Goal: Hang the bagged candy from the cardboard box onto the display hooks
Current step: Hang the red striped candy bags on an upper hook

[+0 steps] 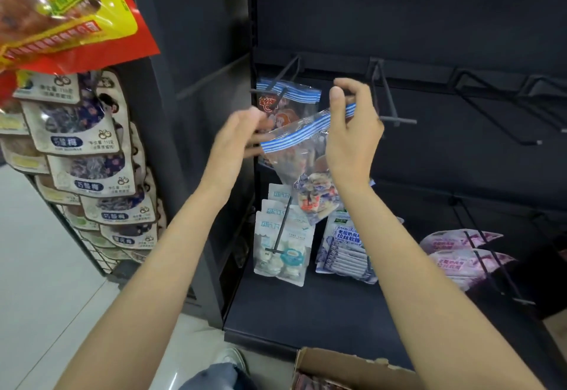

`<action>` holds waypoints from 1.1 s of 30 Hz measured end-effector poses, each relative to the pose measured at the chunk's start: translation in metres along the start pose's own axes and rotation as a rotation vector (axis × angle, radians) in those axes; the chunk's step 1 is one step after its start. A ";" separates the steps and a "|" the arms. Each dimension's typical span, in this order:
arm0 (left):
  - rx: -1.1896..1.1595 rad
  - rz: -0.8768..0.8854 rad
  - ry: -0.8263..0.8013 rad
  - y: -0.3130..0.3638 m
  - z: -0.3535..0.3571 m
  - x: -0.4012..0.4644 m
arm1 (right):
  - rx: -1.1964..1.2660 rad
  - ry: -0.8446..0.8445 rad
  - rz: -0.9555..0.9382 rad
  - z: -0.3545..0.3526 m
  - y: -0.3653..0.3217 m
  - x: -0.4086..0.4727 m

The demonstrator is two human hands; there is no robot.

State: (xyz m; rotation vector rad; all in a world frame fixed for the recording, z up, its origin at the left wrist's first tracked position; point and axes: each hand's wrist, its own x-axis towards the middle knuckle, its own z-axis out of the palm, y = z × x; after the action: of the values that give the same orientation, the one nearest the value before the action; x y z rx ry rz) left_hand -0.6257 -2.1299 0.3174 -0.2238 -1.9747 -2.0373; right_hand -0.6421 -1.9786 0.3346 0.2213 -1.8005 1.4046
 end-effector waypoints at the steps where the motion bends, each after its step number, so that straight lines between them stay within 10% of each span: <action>1: 0.031 -0.020 -0.097 0.005 -0.001 -0.015 | 0.046 0.005 0.019 -0.001 -0.004 -0.005; 6: 0.190 0.038 -0.132 0.027 0.000 -0.035 | 0.172 -0.129 0.083 -0.008 -0.023 -0.026; 10: 0.203 0.090 0.037 0.029 -0.009 -0.036 | -0.198 -0.167 -0.146 -0.024 -0.018 -0.043; 15: 0.128 -0.039 -0.003 0.017 0.001 -0.048 | -0.348 -0.655 -0.157 -0.021 -0.027 -0.082; 18: 0.148 -0.096 -0.109 0.020 0.005 -0.052 | -0.203 -0.480 0.031 -0.015 -0.017 -0.076; 23: 0.624 0.309 0.030 0.023 -0.025 -0.030 | 0.207 -0.461 0.437 -0.019 -0.021 -0.032; 33: 0.256 -0.038 0.015 0.031 -0.013 0.016 | 0.046 -0.434 0.398 0.028 -0.031 -0.002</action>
State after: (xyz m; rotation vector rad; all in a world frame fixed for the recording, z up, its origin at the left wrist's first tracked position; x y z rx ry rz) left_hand -0.6303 -2.1447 0.3513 -0.1146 -2.2185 -1.7774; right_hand -0.6364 -2.0143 0.3544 0.2108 -2.2591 1.7792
